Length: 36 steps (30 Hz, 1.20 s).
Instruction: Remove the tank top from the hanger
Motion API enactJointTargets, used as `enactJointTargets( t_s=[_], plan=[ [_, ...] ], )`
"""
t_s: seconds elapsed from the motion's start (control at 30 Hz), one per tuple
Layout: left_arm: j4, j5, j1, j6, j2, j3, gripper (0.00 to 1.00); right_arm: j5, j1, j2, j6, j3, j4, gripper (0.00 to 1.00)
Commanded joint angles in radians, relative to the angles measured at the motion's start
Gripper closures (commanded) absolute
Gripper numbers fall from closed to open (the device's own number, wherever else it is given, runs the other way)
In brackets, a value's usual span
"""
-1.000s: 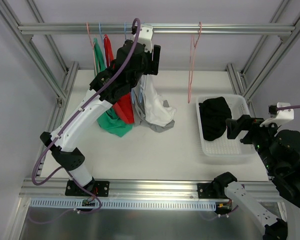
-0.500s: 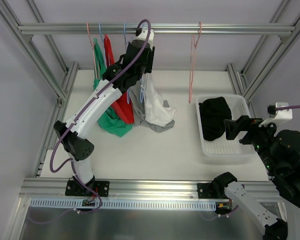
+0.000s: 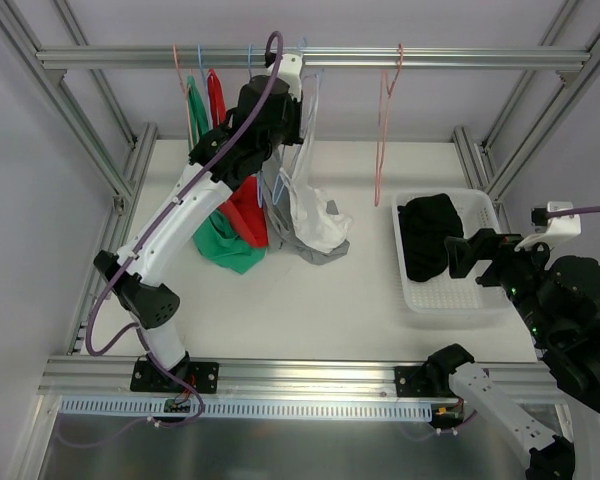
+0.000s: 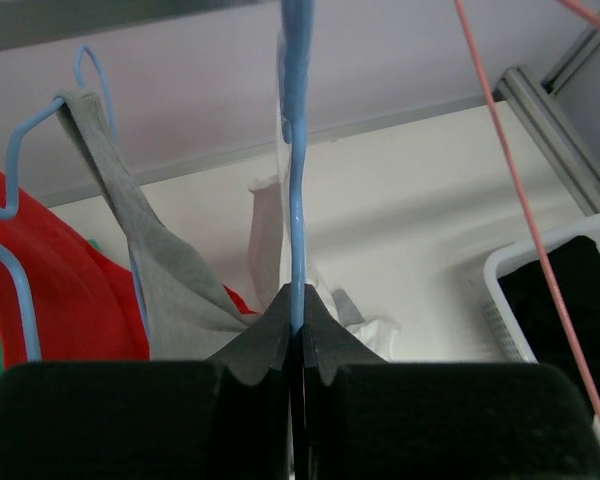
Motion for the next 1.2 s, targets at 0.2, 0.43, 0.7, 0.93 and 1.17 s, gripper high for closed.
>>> enactJointTargets(
  t_s=[0.2, 0.43, 0.7, 0.93, 1.17],
  plan=[
    [0.042, 0.106, -0.052, -0.057, -0.180, -0.010, 1.00, -0.042, 0.006, 0.026, -0.010, -0.004, 0.079, 0.01],
    [0.048, 0.120, -0.140, -0.092, -0.347, -0.248, 1.00, -0.213, 0.006, 0.024, -0.028, -0.030, 0.128, 0.01],
    [0.038, 0.167, -0.348, -0.162, -0.712, -0.715, 1.00, -0.723, 0.005, 0.123, 0.025, -0.114, 0.355, 0.00],
    [0.022, 0.307, -0.374, -0.379, -1.015, -1.022, 1.00, -0.788, 0.068, 0.326, 0.033, -0.157, 0.504, 0.26],
    [0.018, 0.340, -0.375, -0.437, -1.148, -1.090, 1.00, -0.700, 0.221, 0.473, -0.002, -0.136, 0.556, 0.48]
  ],
)
